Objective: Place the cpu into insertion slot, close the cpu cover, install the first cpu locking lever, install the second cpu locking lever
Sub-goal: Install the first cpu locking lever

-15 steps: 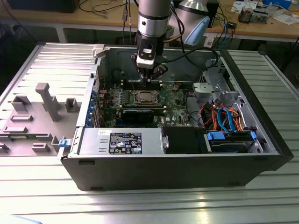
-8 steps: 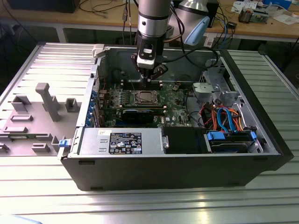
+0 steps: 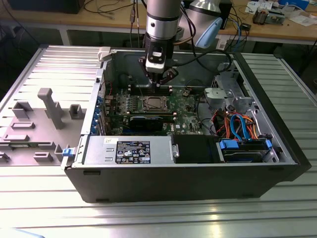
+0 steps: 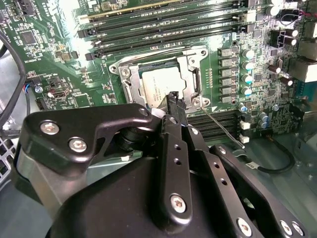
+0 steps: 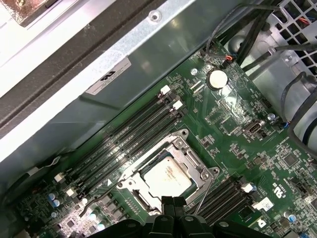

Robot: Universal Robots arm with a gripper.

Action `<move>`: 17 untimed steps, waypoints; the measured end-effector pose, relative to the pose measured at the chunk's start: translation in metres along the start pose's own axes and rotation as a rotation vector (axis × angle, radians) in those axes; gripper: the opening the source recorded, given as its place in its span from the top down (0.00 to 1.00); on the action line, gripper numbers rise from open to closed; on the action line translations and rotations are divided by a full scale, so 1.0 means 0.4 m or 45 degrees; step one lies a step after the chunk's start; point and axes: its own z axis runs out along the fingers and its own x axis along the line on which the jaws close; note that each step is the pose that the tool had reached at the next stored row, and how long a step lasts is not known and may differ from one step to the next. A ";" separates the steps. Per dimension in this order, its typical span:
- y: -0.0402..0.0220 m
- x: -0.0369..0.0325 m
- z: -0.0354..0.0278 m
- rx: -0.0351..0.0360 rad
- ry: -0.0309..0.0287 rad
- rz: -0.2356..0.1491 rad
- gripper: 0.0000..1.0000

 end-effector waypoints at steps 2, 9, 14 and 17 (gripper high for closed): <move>0.000 0.000 0.000 0.0000 -0.0002 -0.005 0.89; 0.000 0.000 0.000 -0.0001 -0.0009 -0.023 0.89; 0.000 0.000 0.000 -0.0001 -0.0014 -0.038 0.89; 0.000 0.000 0.000 -0.0002 -0.0018 -0.050 0.89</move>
